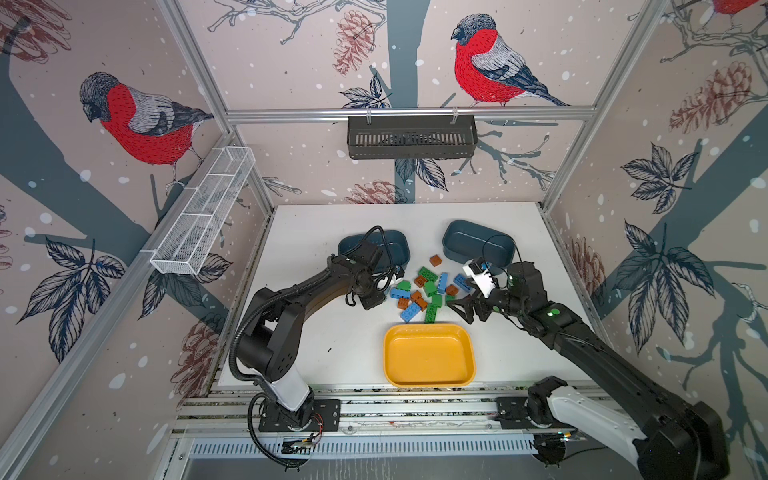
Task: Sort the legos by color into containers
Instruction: 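Lift the green brick with the left gripper and drop it into the same teal bin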
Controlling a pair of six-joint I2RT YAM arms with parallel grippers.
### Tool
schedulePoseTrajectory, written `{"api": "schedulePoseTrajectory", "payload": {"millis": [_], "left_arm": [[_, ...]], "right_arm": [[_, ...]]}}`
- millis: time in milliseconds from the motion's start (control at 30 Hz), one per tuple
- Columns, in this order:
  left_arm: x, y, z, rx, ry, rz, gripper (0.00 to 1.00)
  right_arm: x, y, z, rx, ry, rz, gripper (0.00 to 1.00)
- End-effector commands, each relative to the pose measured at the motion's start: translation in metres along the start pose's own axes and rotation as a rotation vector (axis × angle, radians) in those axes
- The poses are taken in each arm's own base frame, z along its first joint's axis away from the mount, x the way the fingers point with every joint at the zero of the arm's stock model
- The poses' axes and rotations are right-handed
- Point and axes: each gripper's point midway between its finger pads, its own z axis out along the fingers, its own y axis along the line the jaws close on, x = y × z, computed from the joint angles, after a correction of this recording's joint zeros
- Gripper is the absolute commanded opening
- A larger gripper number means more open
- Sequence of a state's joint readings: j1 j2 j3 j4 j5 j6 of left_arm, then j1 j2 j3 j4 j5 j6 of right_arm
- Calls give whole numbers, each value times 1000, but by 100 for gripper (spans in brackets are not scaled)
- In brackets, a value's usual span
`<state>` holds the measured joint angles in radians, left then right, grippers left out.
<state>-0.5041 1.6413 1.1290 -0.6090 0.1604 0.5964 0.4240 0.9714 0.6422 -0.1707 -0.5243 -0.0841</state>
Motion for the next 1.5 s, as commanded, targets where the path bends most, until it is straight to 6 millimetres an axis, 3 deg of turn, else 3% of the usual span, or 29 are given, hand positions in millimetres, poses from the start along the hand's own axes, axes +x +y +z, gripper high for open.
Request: {"api": "schedulePoseTrajectory", "payload": {"millis": [0,133,233,467,667,833,1033,1133,1300,1467], "left_arm": [[-14,13,-29,-33,-50,-115,29],[-32,62,-61,-161,-143,-306,28],[-33,91,-67,-243,-158,-422,28],[-13,146,-50,-465,-97,-693,28],[13,177,-33,-555,-45,-872,28],[21,190,-12,-593,-1,-903,28],[23,208,-1,-634,8,-929,31],[25,211,4,-640,39,-931,41],[19,209,-2,-614,34,-942,55],[12,198,-21,-571,18,-949,59]], "right_arm": [[-12,2,0,-18,-35,-31,99],[-14,2,2,-28,-39,-32,99],[-16,2,3,-30,-40,-33,99],[-17,0,2,-15,-41,-31,99],[-17,-3,0,8,-42,-29,99],[-13,-4,1,13,-37,-27,99],[-14,-5,1,13,-38,-25,99],[-14,-5,2,13,-34,-29,100],[-14,-6,1,15,-33,-32,99],[-14,-6,3,12,-30,-32,99]]}}
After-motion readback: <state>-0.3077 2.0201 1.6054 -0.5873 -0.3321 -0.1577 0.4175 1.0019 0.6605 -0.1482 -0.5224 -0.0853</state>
